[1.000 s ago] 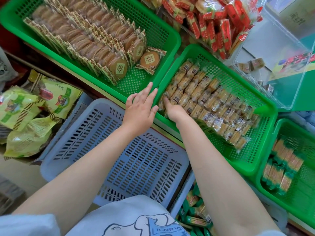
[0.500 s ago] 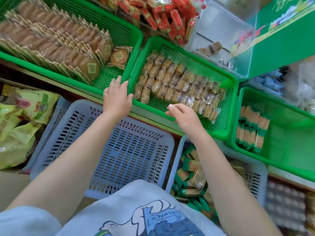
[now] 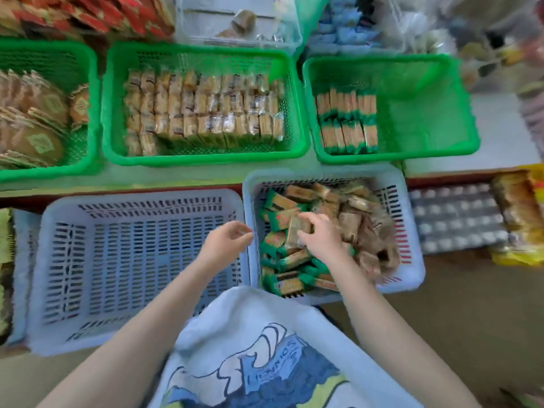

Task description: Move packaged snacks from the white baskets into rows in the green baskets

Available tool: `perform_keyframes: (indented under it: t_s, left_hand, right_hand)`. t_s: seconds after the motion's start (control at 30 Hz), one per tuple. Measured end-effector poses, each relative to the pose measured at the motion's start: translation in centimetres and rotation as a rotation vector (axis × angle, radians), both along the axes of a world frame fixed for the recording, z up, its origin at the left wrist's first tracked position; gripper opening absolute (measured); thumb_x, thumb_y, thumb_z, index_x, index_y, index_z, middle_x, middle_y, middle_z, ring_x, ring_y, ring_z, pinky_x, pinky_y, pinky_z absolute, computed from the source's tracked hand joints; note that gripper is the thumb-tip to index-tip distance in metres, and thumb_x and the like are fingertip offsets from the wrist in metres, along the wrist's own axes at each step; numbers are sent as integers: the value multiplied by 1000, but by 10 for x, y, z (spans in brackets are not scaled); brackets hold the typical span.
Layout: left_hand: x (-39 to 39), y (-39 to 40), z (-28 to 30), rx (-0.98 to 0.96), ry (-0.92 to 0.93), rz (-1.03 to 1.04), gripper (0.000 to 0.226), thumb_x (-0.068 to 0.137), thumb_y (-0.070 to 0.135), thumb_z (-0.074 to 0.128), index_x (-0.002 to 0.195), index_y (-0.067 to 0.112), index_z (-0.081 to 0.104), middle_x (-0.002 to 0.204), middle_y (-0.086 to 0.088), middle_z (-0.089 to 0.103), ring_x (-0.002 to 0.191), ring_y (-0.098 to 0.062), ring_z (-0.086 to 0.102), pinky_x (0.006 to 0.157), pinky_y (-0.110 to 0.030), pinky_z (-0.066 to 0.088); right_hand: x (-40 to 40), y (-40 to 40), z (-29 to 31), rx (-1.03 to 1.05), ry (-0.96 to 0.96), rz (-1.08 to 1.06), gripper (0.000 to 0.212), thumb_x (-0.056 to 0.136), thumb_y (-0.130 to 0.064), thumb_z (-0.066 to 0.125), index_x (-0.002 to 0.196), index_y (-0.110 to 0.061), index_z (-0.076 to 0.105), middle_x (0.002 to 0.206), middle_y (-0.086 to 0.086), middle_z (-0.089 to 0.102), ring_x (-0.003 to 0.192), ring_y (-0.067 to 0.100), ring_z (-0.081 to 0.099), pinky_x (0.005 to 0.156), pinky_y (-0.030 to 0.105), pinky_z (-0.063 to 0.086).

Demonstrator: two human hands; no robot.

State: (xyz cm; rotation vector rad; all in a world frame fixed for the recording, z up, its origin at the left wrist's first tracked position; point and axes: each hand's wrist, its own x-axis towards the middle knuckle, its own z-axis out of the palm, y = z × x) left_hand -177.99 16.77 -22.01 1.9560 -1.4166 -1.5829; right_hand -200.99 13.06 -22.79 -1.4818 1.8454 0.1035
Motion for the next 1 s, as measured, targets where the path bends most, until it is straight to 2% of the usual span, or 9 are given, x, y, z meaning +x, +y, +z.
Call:
perform_keyframes:
  t_s: [0.1, 0.2, 0.3, 0.4, 0.47, 0.57, 0.73, 0.83, 1.0]
  left_hand:
    - [-7, 5, 6, 33, -2, -8, 28, 101, 32, 57, 122, 15, 65, 103, 4, 71, 89, -10, 69, 70, -19, 51]
    - [-14, 7, 12, 66, 6, 30, 27, 101, 33, 58, 121, 17, 64, 101, 4, 72, 89, -10, 69, 59, -15, 47]
    - [-22, 11, 15, 58, 0, 70, 23, 101, 30, 58, 118, 16, 66, 96, 4, 73, 84, -9, 70, 51, -10, 43]
    - [-30, 16, 17, 53, 10, 85, 22, 101, 28, 57, 116, 15, 68, 94, 3, 74, 81, -9, 70, 65, -15, 53]
    - [-33, 20, 19, 63, 18, 97, 23, 101, 29, 56, 117, 16, 68, 94, 3, 75, 83, -11, 72, 78, -25, 57]
    - [-36, 18, 26, 127, 129, 195, 28, 102, 31, 55, 120, 13, 67, 97, -3, 76, 88, -17, 73, 88, -37, 58]
    - [-59, 4, 38, 426, 728, 399, 58, 96, 59, 46, 134, 16, 54, 125, -14, 68, 110, -31, 70, 87, -41, 59]
    - [-78, 0, 39, 465, 923, 471, 58, 91, 54, 55, 127, 9, 60, 116, -14, 71, 101, -25, 72, 77, -35, 61]
    - [-91, 0, 24, 415, 858, 577, 43, 87, 27, 67, 124, 9, 56, 104, -7, 75, 88, -16, 74, 66, -28, 61]
  right_hand:
    - [8, 17, -25, 19, 184, 194, 77, 89, -39, 73, 154, -31, 32, 160, 6, 25, 143, 30, 31, 114, 49, 32]
    - [14, 18, -35, -61, 347, 237, 90, 87, -42, 74, 156, -22, 20, 160, 5, 22, 144, 28, 29, 113, 46, 28]
    - [8, 10, -36, -84, 340, 218, 87, 86, -43, 75, 152, -15, 26, 156, 8, 27, 143, 28, 31, 112, 45, 30]
    - [-4, 1, -31, -59, 324, 219, 77, 85, -58, 67, 144, -17, 40, 153, 11, 32, 140, 28, 34, 110, 45, 30]
    - [-9, -4, -22, -22, 235, 159, 82, 82, -69, 62, 143, -18, 45, 153, 10, 32, 140, 28, 35, 110, 46, 30]
    - [-16, -6, 1, 22, -173, -101, 77, 78, -67, 70, 138, -22, 50, 147, 6, 34, 134, 28, 40, 104, 45, 38]
    - [-28, 9, 47, -18, -636, -72, 74, 74, -64, 75, 135, -24, 59, 131, -3, 55, 116, 14, 56, 97, 33, 47]
    - [-43, 19, 61, 5, -711, -89, 51, 79, -58, 65, 114, -21, 74, 119, -9, 67, 106, 0, 61, 84, 17, 44]
    - [-83, 27, 41, -131, -481, -338, 20, 96, -34, 65, 105, -18, 75, 97, -8, 69, 95, 12, 64, 84, 32, 52]
